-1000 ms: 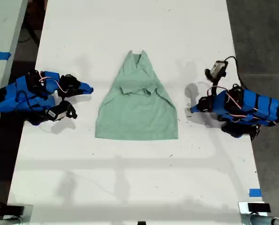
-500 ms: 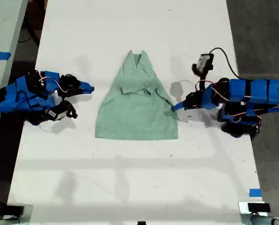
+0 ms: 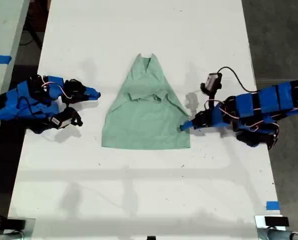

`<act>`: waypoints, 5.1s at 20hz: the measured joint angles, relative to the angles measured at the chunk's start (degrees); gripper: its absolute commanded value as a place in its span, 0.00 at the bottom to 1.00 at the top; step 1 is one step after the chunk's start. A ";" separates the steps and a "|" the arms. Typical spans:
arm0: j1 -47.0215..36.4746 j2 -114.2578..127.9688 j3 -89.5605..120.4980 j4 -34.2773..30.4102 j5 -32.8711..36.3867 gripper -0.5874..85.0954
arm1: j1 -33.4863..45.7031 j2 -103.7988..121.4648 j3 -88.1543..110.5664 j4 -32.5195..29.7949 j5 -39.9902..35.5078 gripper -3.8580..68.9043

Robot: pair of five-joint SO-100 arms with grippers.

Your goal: Fold t shirt

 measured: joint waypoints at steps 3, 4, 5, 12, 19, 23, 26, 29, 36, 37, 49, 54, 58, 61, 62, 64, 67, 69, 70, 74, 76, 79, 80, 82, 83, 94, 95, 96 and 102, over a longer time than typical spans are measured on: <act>0.00 0.00 0.00 0.00 0.00 0.04 | -0.88 -10.72 -7.21 -1.05 -0.09 0.20; 0.00 0.00 0.00 0.00 0.00 0.04 | -1.14 -13.89 -9.49 -1.05 -0.26 0.06; 0.00 0.00 0.00 0.00 0.00 0.04 | -1.14 -16.52 -11.87 -0.97 -0.26 0.06; 0.00 0.00 0.00 0.00 0.00 0.04 | 0.62 -14.94 -19.34 11.34 -4.13 0.06; 0.00 0.00 0.00 0.00 0.00 0.05 | 2.20 -17.14 -42.28 23.12 -11.87 0.06; 0.00 0.00 0.00 0.00 0.00 0.05 | -0.79 -35.60 -65.30 26.81 -15.82 0.06; 0.00 0.00 0.00 0.00 0.00 0.05 | -2.72 -55.72 -87.63 31.20 -18.54 0.09; 0.00 0.00 0.00 0.00 0.00 0.05 | -3.34 -69.35 -98.70 31.90 -18.98 0.38; 0.00 0.00 0.00 0.00 0.00 0.05 | -2.99 -55.55 -96.59 41.57 -18.98 0.36; 0.00 0.00 0.00 0.00 0.00 0.05 | -2.55 -49.57 -93.52 43.42 -18.81 0.33; 0.00 0.00 0.00 0.00 0.00 0.03 | 1.49 50.01 13.36 26.98 -7.73 0.08; 0.00 0.00 0.00 0.00 0.00 0.01 | 2.55 62.93 17.75 34.01 -9.93 0.08; 0.26 0.00 0.00 0.00 0.00 0.06 | 2.81 63.11 17.84 34.45 -8.00 0.08; 0.00 -0.18 0.00 0.00 -0.97 0.11 | 2.90 63.19 17.84 34.54 -7.56 0.08; -0.53 -0.18 0.00 0.00 -0.88 0.12 | 2.90 63.19 17.84 34.54 -7.56 0.08; -0.44 -0.18 0.00 0.00 -0.70 0.10 | 2.90 63.19 17.84 34.54 -7.56 0.08; 2.46 -0.18 0.00 0.00 -0.53 0.09 | 2.90 63.19 17.84 34.54 -7.56 0.08; 4.13 -0.18 0.00 0.00 -0.44 0.11 | 2.90 63.19 17.84 34.54 -7.56 0.08; 4.66 -0.18 0.00 0.00 -0.44 0.11 | 2.90 63.19 17.84 34.54 -7.47 0.08; 5.01 -0.18 0.00 0.00 -0.44 0.11 | 3.25 63.19 17.84 34.54 -6.86 0.08; 5.01 -0.18 0.00 0.00 -0.44 0.11 | 3.25 63.19 17.84 34.54 -6.42 0.08; 5.01 -0.18 0.00 0.00 -0.44 0.11 | 3.25 63.19 17.84 34.54 -6.42 0.08; 5.01 -0.18 0.00 0.00 -0.44 0.11 | 3.25 63.19 17.84 34.54 -6.42 0.08; 5.01 -0.18 0.00 0.00 -0.44 0.11 | 3.25 63.19 17.84 34.54 -6.42 0.08; 5.01 -0.18 0.00 0.00 -0.44 0.11 | 3.25 63.19 17.84 34.54 -6.42 0.08; -4.75 -0.18 0.00 0.00 -1.67 0.15 | 3.25 63.19 17.84 34.54 -6.42 0.08; -3.96 -0.18 0.00 0.00 -1.76 0.00 | 3.25 63.19 17.84 34.54 -6.42 0.08; -2.81 0.09 0.00 -0.18 0.26 0.00 | 3.25 63.19 17.84 34.54 -6.42 0.08; -3.43 0.62 0.00 -0.35 6.06 0.00 | 3.25 63.19 17.84 34.54 -6.42 0.08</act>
